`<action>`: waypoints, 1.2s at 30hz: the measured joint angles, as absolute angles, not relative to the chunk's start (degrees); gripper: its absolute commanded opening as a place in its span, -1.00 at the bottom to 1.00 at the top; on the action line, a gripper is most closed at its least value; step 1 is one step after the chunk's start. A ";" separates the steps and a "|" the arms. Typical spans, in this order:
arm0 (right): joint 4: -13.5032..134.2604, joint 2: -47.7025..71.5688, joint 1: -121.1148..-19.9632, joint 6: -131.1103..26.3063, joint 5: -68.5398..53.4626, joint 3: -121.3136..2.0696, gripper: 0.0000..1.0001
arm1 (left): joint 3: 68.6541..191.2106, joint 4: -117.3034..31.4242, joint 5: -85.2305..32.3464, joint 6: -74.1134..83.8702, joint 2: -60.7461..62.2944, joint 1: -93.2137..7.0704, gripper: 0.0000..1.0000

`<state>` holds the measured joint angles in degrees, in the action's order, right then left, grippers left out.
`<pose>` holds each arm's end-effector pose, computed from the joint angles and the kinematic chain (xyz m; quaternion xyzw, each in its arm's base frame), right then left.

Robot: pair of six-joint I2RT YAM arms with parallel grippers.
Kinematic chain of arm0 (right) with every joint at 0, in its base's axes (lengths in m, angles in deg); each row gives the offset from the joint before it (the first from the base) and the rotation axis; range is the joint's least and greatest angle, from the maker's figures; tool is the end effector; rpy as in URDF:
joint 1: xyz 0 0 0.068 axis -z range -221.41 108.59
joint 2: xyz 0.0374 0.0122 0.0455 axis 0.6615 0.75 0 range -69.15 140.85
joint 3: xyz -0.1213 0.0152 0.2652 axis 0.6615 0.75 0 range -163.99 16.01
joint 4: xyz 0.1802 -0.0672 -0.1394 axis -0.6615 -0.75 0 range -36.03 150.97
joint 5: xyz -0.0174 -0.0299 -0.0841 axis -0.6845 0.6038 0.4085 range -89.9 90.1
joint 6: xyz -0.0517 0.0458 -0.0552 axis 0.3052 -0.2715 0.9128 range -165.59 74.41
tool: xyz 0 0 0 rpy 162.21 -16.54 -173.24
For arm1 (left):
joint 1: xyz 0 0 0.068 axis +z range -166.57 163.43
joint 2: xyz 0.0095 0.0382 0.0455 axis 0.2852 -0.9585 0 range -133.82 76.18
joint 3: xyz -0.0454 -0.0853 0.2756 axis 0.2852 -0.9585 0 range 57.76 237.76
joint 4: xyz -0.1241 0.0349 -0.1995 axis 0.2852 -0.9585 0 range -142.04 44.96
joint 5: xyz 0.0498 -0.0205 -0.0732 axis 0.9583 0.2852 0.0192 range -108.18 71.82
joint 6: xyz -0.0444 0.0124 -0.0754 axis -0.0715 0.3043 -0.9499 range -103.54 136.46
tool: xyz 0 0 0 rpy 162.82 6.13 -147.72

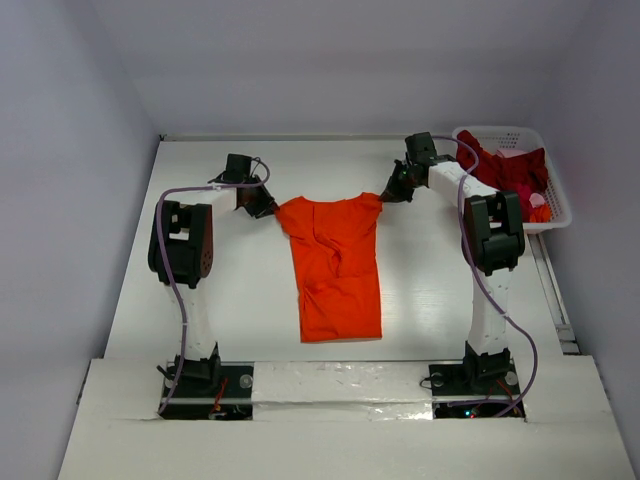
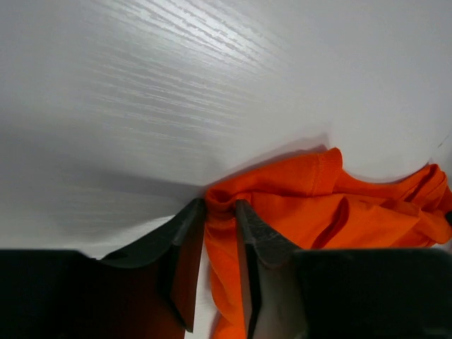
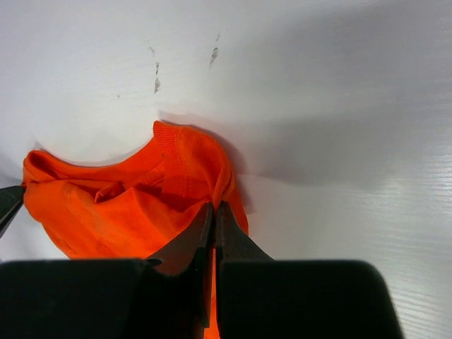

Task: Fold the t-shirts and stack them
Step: Fold the tshirt

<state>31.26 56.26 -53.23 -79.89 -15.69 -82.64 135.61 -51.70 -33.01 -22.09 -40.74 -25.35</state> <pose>0.4751 0.1212 0.1750 0.1461 0.9379 0.2329 0.2114 0.4527 -0.0901 0.1676 -0.1890 0.9002 -0.2595 0.2943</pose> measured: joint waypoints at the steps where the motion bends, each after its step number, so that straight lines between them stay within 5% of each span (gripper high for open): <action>1: 31.26 56.26 -53.23 -79.89 -15.71 -82.64 -1.00 | 135.43 -51.90 -33.03 -22.00 -40.77 -25.35 -0.60; 11: 31.22 56.26 -53.23 -79.91 -15.78 -82.64 -1.00 | 135.04 -51.44 -33.43 -22.20 -40.77 -25.35 -0.49; 15: 31.22 56.26 -53.23 -79.91 -15.78 -82.64 -1.00 | 134.99 -51.35 -33.56 -22.35 -40.77 -25.35 -0.68; 17: 31.22 56.26 -53.23 -79.91 -15.78 -82.64 -1.00 | 134.97 -51.72 -33.40 -22.50 -40.77 -25.35 -0.98; 36: 30.47 56.23 -53.23 -78.32 -16.21 -83.05 -1.00 | 138.80 -58.30 -33.54 -23.03 -40.77 -25.35 -1.00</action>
